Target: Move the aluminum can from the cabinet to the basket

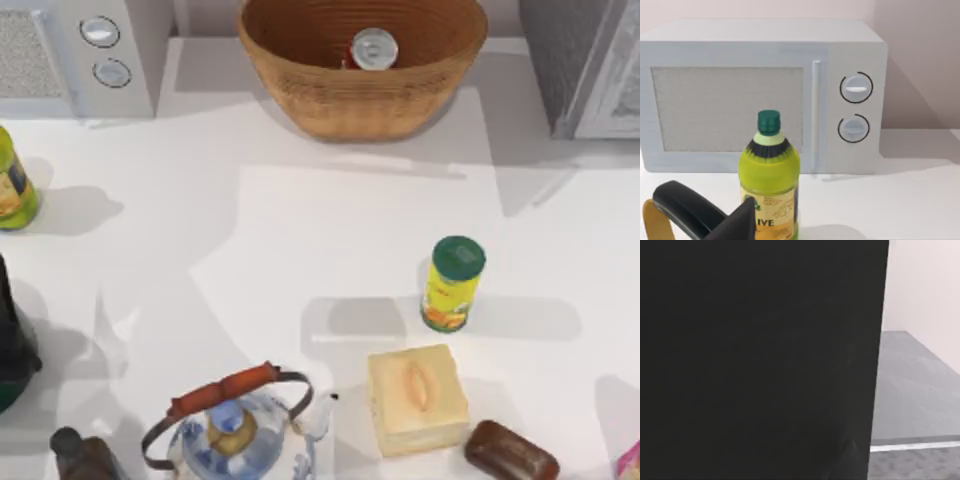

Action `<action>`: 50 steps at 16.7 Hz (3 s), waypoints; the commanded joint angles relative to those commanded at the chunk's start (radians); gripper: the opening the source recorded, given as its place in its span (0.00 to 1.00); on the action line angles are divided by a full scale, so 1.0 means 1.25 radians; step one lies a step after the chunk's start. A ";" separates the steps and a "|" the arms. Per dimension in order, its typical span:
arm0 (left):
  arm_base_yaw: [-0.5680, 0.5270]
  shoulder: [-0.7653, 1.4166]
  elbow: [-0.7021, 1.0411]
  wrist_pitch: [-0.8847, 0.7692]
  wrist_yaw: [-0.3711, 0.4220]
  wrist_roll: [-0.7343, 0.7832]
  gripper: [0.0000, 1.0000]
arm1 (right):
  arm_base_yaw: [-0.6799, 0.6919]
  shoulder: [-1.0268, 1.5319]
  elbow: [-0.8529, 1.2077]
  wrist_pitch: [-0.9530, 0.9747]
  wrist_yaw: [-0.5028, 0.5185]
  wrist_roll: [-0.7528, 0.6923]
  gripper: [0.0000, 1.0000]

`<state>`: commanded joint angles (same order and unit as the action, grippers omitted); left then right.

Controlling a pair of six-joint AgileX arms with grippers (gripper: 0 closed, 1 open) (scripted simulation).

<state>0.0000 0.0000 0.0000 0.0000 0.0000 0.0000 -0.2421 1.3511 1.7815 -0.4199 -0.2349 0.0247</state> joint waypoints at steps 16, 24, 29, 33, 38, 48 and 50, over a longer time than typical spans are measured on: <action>0.000 0.000 0.000 0.000 0.000 0.000 1.00 | 0.526 -0.062 -0.038 -0.019 0.562 -0.015 1.00; 0.000 0.000 0.000 0.000 0.000 0.000 1.00 | 0.462 0.056 0.044 0.016 0.499 -0.014 1.00; 0.000 0.000 0.000 0.000 0.000 0.000 1.00 | 0.467 0.034 0.031 0.017 0.501 -0.015 1.00; 0.000 0.000 0.000 0.000 0.000 0.000 1.00 | 0.445 -0.051 -0.073 0.042 0.475 -0.017 1.00; 0.000 0.000 0.000 0.000 0.000 0.000 1.00 | 0.393 -0.266 -0.358 0.104 0.414 -0.019 1.00; 0.000 0.000 0.000 0.000 0.000 0.000 1.00 | 0.255 -0.833 -1.138 0.265 0.257 -0.020 1.00; 0.000 0.000 0.000 0.000 0.000 0.000 1.00 | 0.231 -0.929 -1.259 0.292 0.230 -0.020 1.00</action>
<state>0.0000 0.0000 0.0000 0.0000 0.0000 0.0000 0.0465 0.1897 0.2078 -0.0544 0.0529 -0.0004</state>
